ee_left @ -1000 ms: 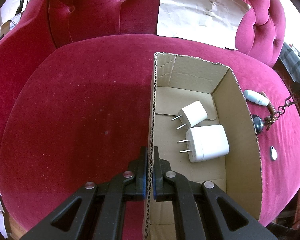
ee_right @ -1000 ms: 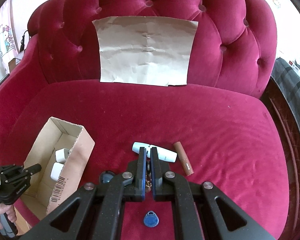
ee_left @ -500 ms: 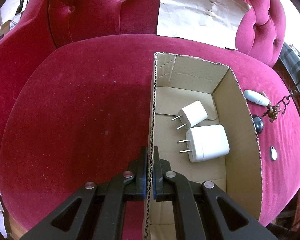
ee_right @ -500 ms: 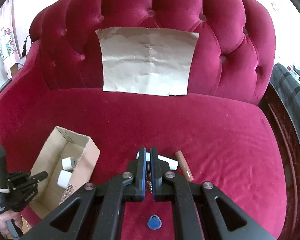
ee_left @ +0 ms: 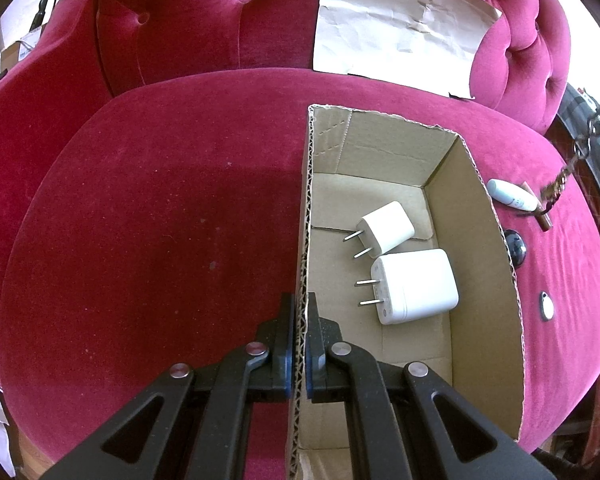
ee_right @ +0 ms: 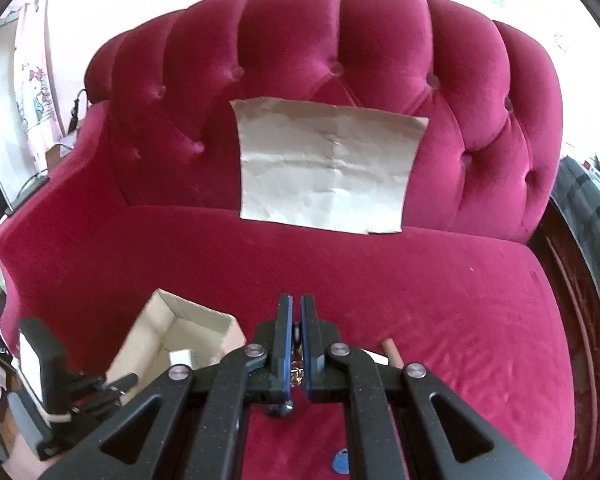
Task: Organize rigid objects
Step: 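Lift and carry the key ring with the right tool over the box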
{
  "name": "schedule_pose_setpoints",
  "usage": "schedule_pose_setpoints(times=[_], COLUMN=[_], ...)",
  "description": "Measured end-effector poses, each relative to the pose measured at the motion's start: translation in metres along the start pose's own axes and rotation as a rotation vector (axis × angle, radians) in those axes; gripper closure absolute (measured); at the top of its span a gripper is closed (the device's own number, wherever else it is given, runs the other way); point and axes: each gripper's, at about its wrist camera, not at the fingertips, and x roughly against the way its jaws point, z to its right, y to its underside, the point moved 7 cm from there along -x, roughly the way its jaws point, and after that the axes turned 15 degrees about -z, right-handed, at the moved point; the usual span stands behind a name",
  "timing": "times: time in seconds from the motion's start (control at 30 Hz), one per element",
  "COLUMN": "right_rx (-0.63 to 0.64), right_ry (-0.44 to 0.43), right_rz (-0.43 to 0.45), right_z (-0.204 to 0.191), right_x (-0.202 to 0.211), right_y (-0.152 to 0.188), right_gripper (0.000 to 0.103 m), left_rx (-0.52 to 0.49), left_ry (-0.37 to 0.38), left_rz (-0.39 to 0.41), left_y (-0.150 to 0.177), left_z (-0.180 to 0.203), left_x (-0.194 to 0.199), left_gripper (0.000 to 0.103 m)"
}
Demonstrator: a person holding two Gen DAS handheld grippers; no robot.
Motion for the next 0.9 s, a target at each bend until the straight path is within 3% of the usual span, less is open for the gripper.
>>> schedule_pose_setpoints(times=[0.5,0.9], right_rx=[0.036,0.107], right_ry=[-0.130,-0.181], right_rz=[0.092,0.024], right_z=[-0.063,-0.109], right_x=[0.037,0.013], right_y=[-0.028,-0.014], right_gripper=[0.101,0.101], left_rx=[0.005,0.006], left_ry=[0.003,0.003], left_rz=[-0.001,-0.001], left_y=[0.000,0.000], left_z=[0.001,0.002], left_x=[-0.001,0.000], left_gripper=[0.100,0.100])
